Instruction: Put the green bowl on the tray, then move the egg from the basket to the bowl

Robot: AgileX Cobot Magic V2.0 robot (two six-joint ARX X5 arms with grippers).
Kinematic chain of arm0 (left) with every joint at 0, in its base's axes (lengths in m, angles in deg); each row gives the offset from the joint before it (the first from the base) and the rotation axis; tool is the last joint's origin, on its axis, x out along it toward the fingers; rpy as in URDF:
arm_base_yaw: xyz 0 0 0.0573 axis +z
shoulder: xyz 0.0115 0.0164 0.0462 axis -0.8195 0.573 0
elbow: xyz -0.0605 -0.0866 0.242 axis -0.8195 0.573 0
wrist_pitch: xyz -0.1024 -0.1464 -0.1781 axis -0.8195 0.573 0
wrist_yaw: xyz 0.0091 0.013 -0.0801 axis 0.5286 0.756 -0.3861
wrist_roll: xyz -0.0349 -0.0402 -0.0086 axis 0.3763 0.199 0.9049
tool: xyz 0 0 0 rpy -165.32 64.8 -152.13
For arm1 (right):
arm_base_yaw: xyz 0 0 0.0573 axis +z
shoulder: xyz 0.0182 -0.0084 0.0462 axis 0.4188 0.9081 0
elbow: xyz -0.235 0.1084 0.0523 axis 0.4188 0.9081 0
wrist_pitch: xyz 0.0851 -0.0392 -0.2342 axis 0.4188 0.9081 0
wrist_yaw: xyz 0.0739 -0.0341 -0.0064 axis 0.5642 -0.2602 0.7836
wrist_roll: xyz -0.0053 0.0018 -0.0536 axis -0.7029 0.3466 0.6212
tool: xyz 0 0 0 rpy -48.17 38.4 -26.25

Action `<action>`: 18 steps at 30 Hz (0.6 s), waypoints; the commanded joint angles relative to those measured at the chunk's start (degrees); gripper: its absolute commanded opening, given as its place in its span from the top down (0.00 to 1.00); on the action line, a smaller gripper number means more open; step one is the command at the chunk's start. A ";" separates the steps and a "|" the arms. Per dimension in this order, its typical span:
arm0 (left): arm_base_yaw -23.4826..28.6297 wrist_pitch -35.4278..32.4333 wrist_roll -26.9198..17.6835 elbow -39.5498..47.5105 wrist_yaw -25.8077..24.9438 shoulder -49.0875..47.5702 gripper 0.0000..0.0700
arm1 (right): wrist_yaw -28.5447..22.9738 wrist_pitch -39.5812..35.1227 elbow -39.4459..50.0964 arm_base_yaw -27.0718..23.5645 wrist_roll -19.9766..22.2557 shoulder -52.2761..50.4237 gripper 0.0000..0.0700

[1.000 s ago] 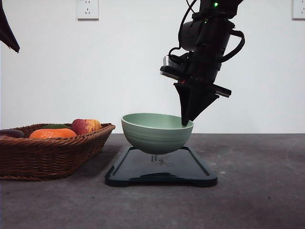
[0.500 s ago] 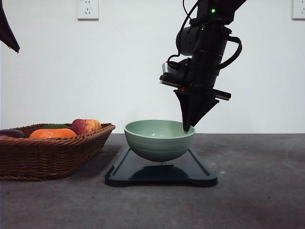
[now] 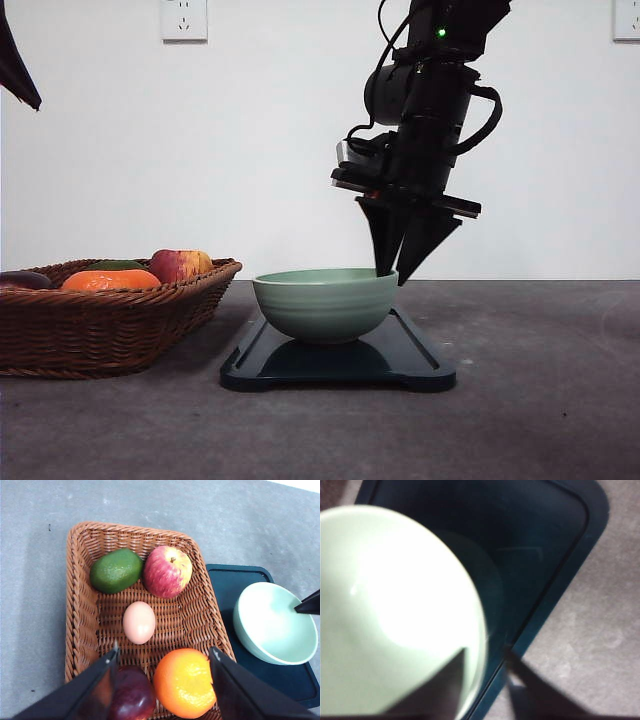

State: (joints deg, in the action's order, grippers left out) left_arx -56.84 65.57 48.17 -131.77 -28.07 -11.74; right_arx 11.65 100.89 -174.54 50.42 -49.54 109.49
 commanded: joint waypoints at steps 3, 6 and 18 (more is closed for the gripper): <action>-0.13 -0.24 -0.35 -1.07 -0.33 0.11 0.50 | -0.19 -0.16 -2.05 0.47 -0.52 0.73 0.63; -0.13 -0.25 -0.35 -1.07 -0.33 0.11 0.50 | -1.02 -1.83 -2.06 0.62 -0.41 -1.49 0.63; -0.13 -0.17 -0.37 -1.07 -0.33 0.11 0.50 | -2.95 -29.95 29.30 1.47 -0.38 -23.42 0.63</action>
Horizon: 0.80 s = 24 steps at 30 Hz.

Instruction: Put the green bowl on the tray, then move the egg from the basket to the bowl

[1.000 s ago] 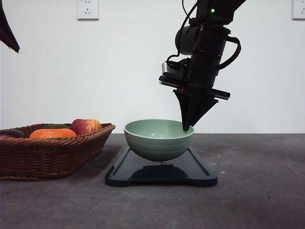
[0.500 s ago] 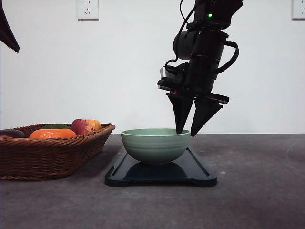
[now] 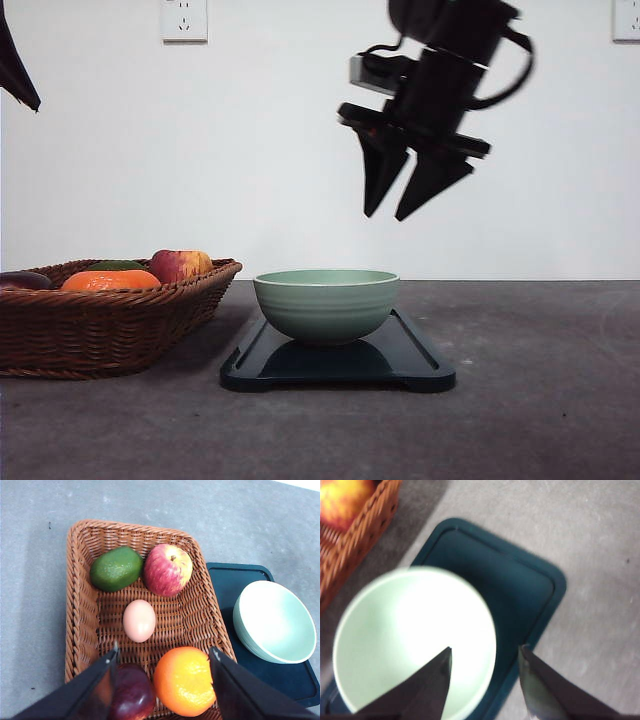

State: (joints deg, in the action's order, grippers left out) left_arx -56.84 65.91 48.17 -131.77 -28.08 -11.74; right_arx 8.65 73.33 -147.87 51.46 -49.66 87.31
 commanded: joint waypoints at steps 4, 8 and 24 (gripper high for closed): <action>-0.13 -0.59 -0.37 -1.07 -0.32 0.11 0.50 | -0.02 -10.17 14.38 0.32 -0.26 -10.92 0.63; -0.13 -0.51 -0.37 -1.07 -0.32 0.11 0.50 | -0.03 -13.64 23.50 0.11 -0.15 -19.54 0.63; -0.15 3.66 -0.19 -1.15 -0.35 0.09 0.50 | -0.59 -15.28 45.96 0.05 1.82 -47.63 0.63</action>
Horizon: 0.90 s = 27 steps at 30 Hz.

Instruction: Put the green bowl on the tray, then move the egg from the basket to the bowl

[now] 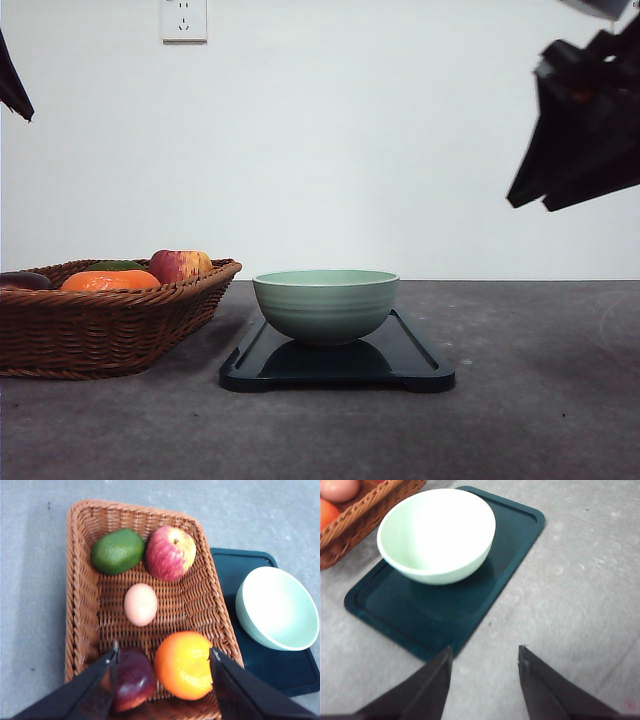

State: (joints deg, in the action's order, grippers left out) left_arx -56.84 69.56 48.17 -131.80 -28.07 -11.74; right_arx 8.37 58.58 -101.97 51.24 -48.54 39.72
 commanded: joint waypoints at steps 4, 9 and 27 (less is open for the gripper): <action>-0.15 6.43 -1.96 -2.98 -0.22 0.15 0.50 | -1.57 -0.56 0.51 0.28 0.73 -1.85 0.63; -0.33 11.31 -2.52 -8.50 0.65 2.08 0.50 | -1.65 -0.53 0.51 0.28 0.73 -1.81 0.63; -10.46 16.84 -8.57 -26.91 12.14 30.23 0.50 | -1.22 -0.70 0.51 0.28 0.47 -1.81 0.63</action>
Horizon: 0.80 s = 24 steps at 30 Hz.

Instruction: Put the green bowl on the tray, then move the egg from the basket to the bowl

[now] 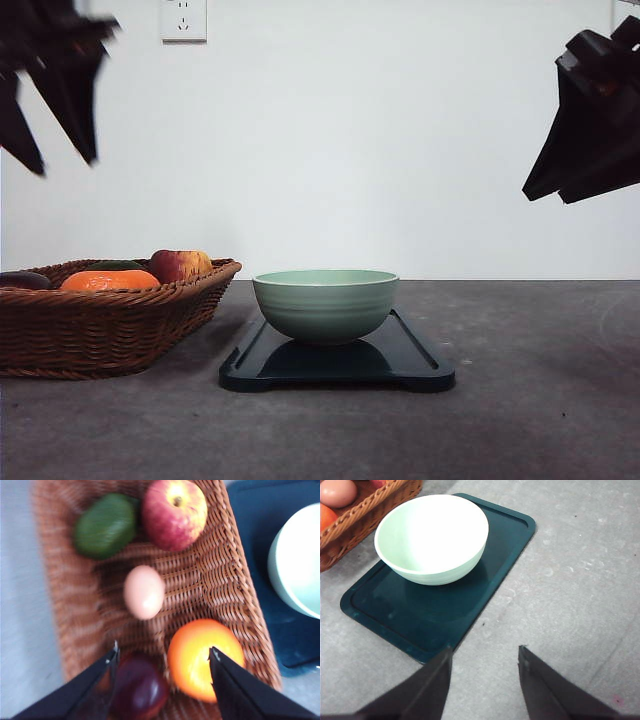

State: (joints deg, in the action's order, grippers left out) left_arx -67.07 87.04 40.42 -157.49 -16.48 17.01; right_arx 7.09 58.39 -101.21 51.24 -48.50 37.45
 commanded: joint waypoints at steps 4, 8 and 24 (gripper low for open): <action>-1.98 -4.02 -0.82 -1.22 3.99 6.34 0.50 | 0.06 -0.71 -0.26 0.28 0.44 0.46 0.63; -3.04 -8.08 -0.79 -1.22 6.30 10.34 0.50 | 0.06 -0.71 -0.26 0.28 0.46 0.46 0.63; -4.43 -16.35 -1.47 -1.22 11.66 20.47 0.50 | 0.04 -0.73 -0.26 0.28 0.46 0.46 0.63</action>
State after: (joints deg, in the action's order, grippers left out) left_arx -71.37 70.99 39.43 -157.49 -5.18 36.01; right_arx 7.10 58.23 -101.21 51.24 -48.50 37.45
